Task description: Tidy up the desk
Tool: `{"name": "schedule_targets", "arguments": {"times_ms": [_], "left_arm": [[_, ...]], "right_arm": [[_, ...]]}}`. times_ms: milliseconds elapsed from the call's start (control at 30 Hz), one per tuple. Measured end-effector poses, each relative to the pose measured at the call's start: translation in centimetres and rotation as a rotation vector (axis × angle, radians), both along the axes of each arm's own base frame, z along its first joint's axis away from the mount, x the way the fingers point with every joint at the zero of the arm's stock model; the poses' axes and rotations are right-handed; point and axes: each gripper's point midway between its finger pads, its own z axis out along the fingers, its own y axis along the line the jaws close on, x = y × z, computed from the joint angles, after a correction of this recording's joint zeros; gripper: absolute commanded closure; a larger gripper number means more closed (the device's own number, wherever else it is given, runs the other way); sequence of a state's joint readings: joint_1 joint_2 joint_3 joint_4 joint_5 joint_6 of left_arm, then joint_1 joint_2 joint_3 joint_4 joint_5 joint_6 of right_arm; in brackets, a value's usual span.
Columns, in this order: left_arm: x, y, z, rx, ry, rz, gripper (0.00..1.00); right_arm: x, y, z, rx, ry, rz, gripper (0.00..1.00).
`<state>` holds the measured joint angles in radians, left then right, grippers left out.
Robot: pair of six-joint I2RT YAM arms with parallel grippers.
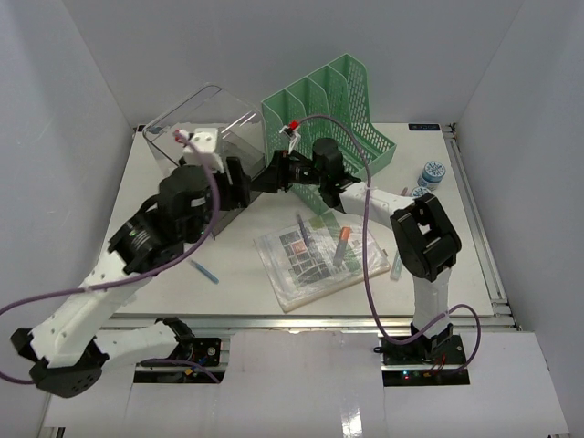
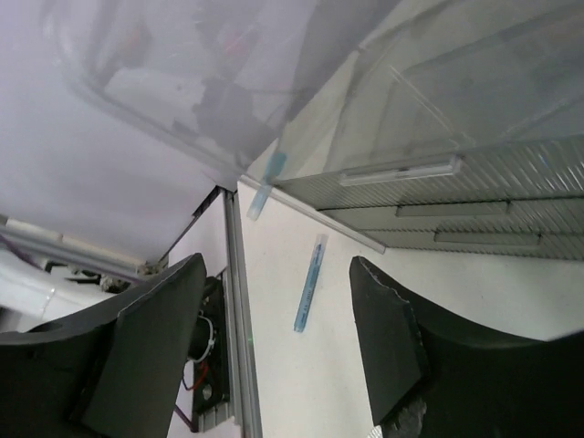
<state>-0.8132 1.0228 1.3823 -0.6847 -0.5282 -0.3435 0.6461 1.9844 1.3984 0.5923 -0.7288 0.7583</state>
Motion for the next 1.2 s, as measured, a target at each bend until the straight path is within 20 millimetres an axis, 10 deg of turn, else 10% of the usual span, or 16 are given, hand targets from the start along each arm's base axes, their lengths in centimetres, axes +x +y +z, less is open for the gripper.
{"name": "schedule_targets", "arguments": {"times_ms": [400,1200], "left_arm": [[-5.2,1.5,-2.4,-0.296,0.032,-0.073,0.23],[-6.1,1.6,-3.8,-0.451,0.077,-0.044,0.24]], "right_arm": [[2.8,3.0,-6.4,-0.135,0.277,-0.165,0.34],[5.1,4.8,-4.8,-0.025,0.361,-0.16,0.67]]}}
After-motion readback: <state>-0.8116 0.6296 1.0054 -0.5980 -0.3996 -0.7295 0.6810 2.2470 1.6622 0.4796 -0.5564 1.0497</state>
